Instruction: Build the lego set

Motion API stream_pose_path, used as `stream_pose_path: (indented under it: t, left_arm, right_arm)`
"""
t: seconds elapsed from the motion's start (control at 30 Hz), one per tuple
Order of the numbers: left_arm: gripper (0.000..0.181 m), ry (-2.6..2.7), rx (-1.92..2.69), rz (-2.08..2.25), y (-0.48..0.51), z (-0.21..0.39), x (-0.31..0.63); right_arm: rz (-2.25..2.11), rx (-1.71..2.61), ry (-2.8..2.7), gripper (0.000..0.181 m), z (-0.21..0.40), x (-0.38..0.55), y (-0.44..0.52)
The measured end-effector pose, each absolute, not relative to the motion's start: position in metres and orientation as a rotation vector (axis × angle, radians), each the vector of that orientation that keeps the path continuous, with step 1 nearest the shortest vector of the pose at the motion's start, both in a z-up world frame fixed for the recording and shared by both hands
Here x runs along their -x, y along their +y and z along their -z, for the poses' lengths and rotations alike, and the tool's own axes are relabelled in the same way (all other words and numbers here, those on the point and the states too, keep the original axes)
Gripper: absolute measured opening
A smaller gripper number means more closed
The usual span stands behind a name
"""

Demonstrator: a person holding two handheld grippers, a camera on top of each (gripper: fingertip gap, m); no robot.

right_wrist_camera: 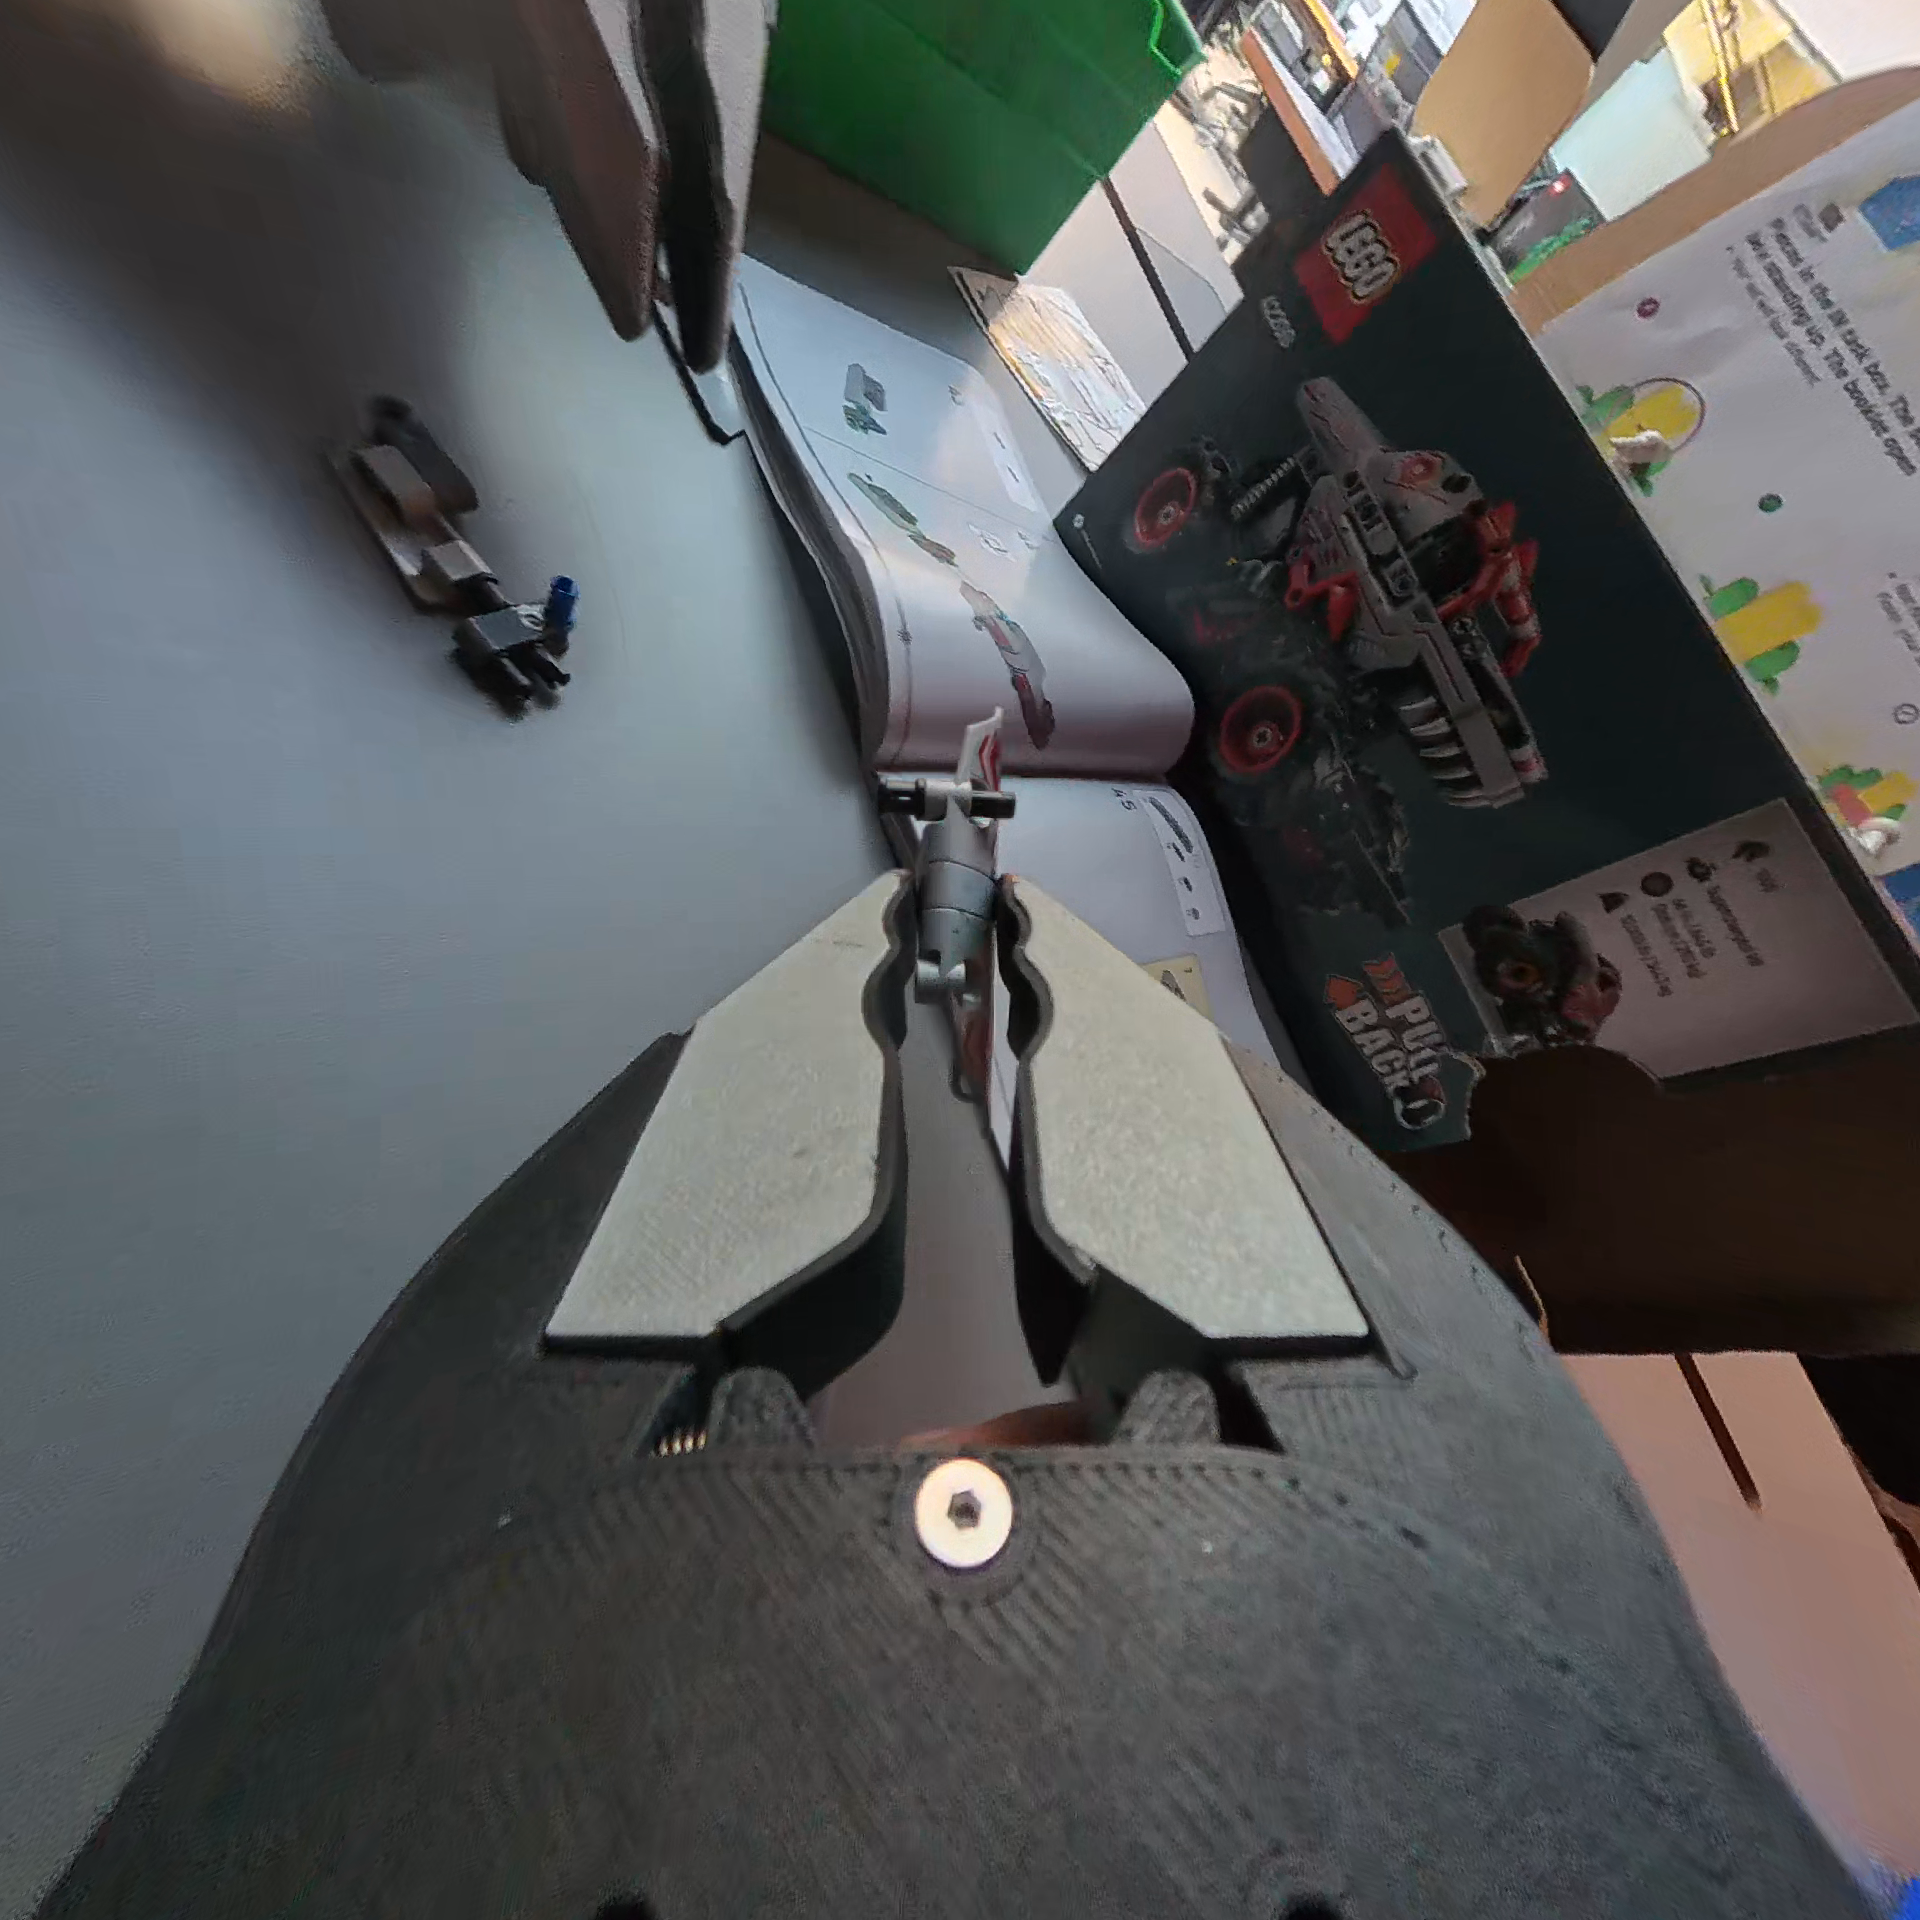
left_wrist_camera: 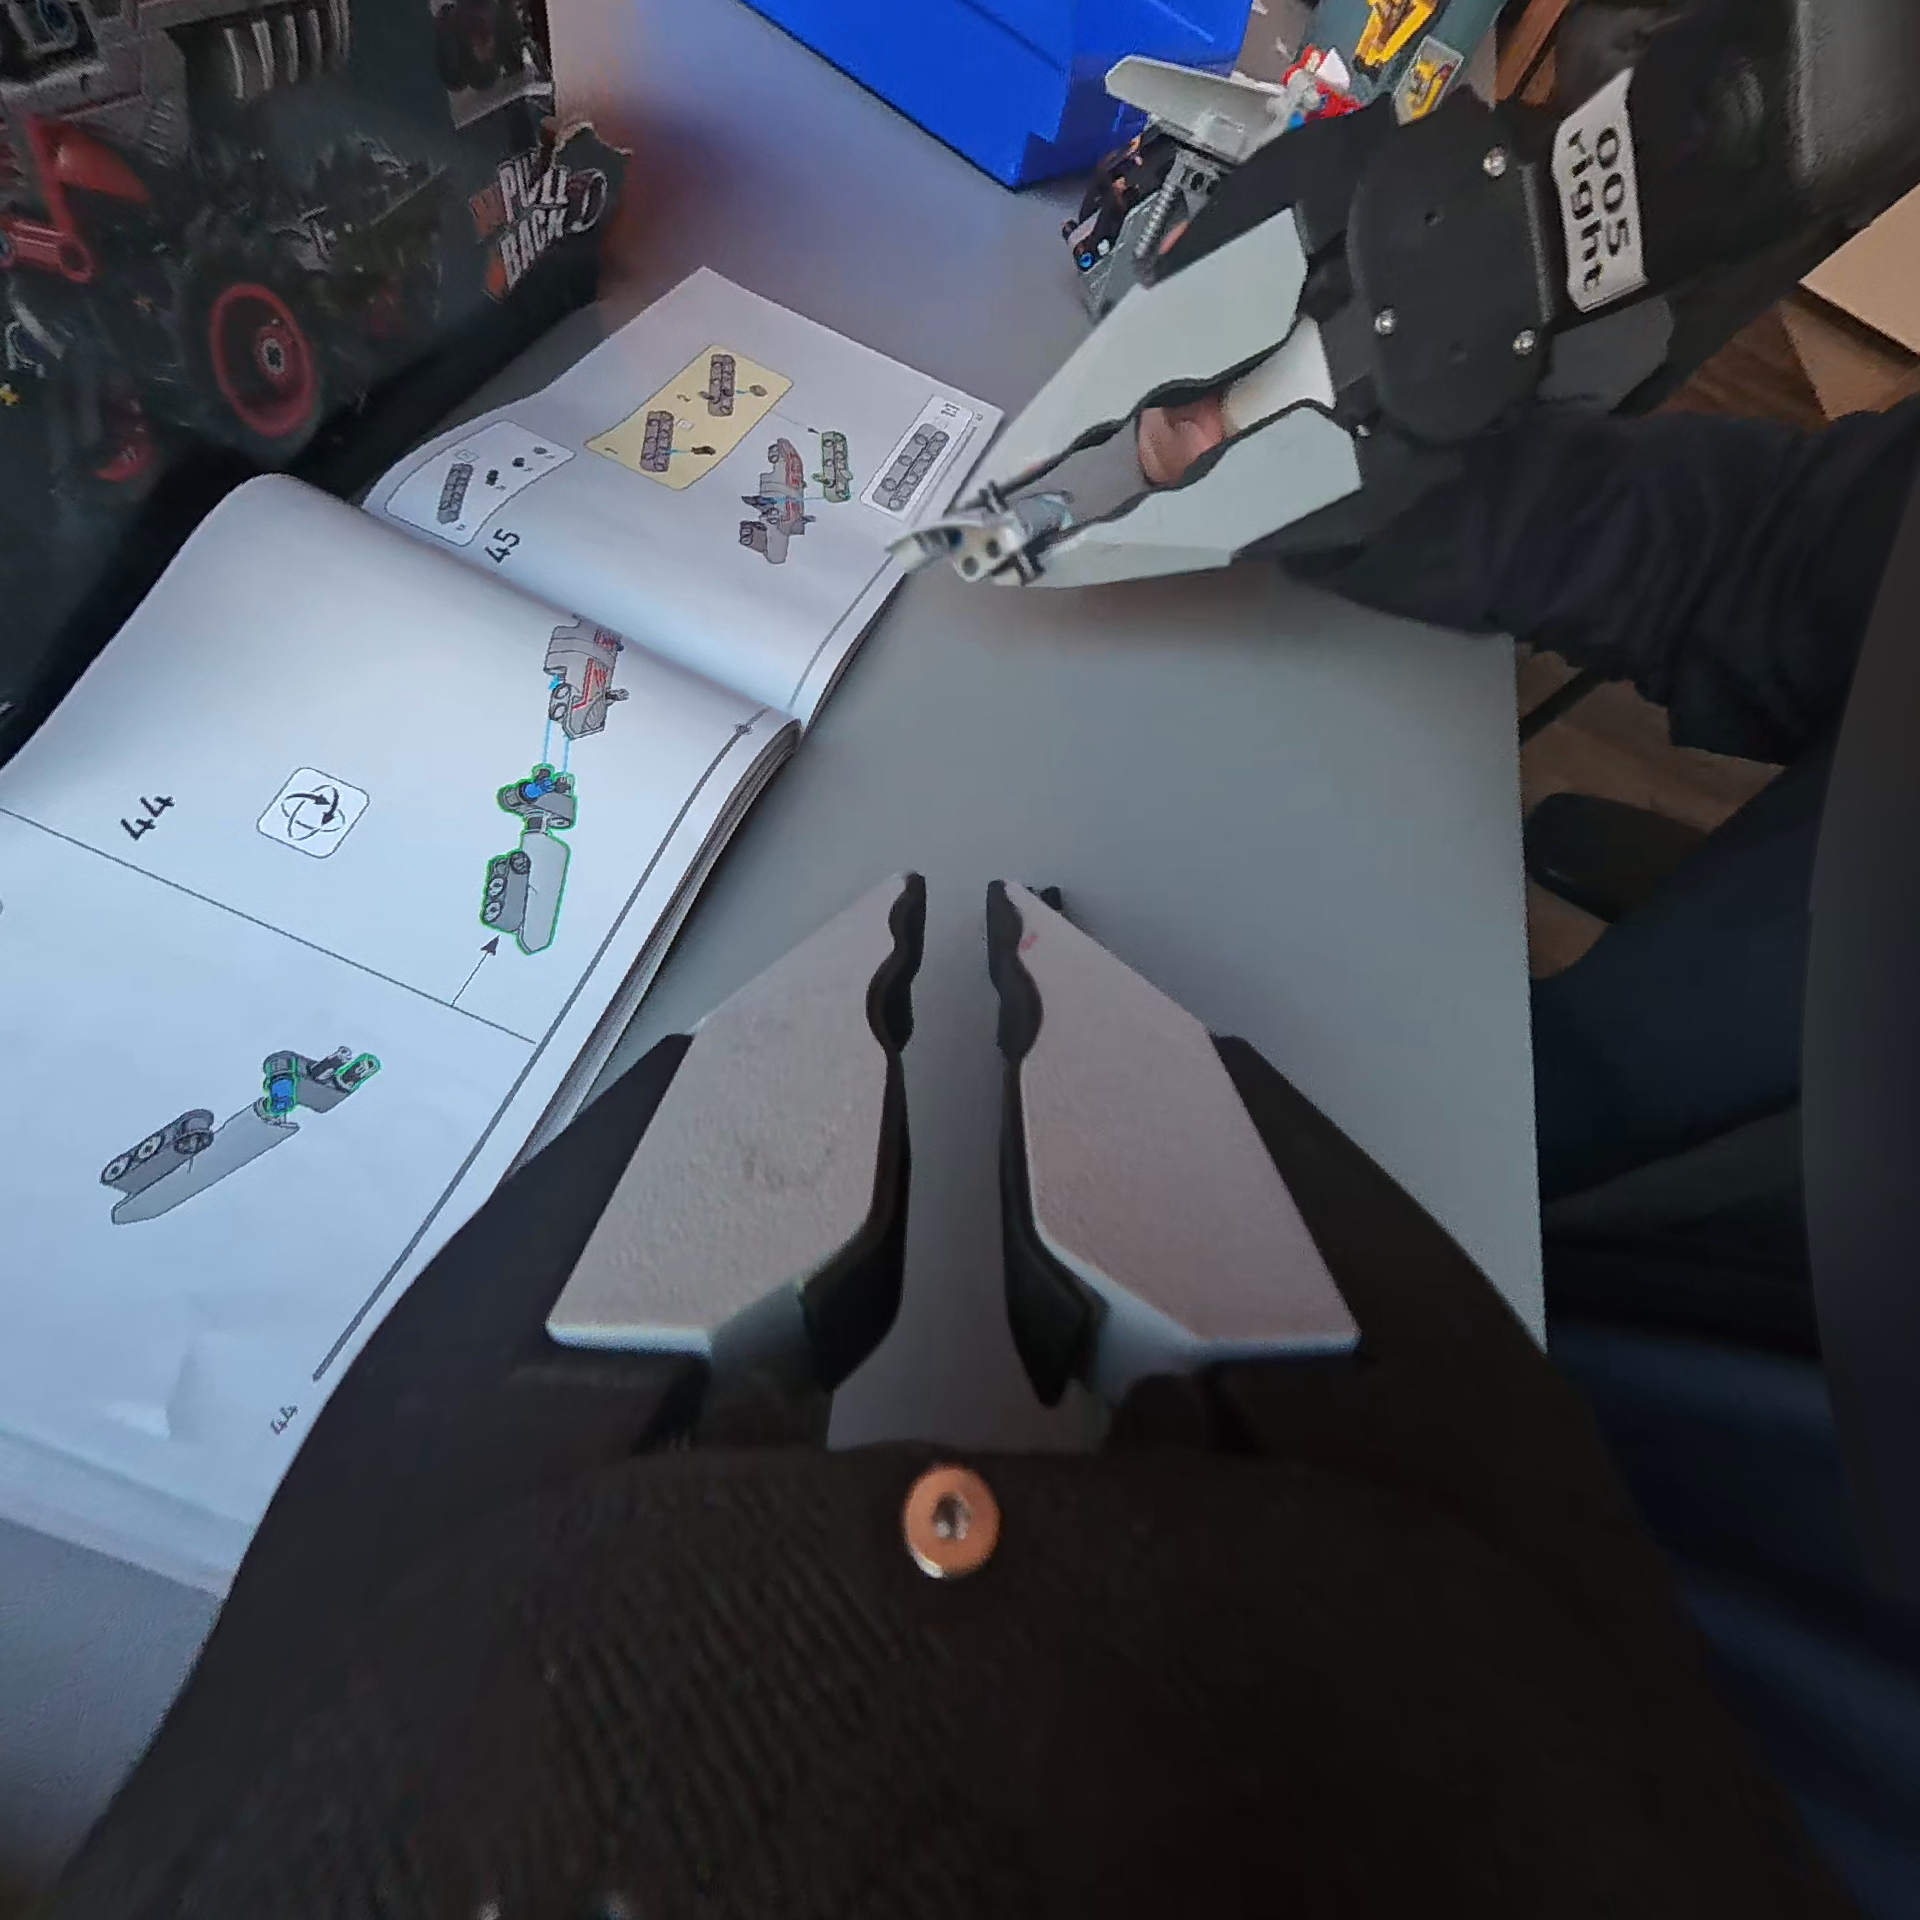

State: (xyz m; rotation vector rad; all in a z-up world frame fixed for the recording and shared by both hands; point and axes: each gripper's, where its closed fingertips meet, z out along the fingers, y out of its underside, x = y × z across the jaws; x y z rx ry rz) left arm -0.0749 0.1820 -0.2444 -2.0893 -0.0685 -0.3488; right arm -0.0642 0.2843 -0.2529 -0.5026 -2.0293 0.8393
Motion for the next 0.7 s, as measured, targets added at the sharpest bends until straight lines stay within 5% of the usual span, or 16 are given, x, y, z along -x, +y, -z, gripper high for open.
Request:
stream_pose_path:
  t: [0.7]
  left_arm:
    - [0.012, -0.018, 2.116, 0.376, 0.184, 0.256, 0.067]
  right_arm:
    - [-0.770, 0.464, -2.006, 0.012, 0.249, 0.059, 0.273]
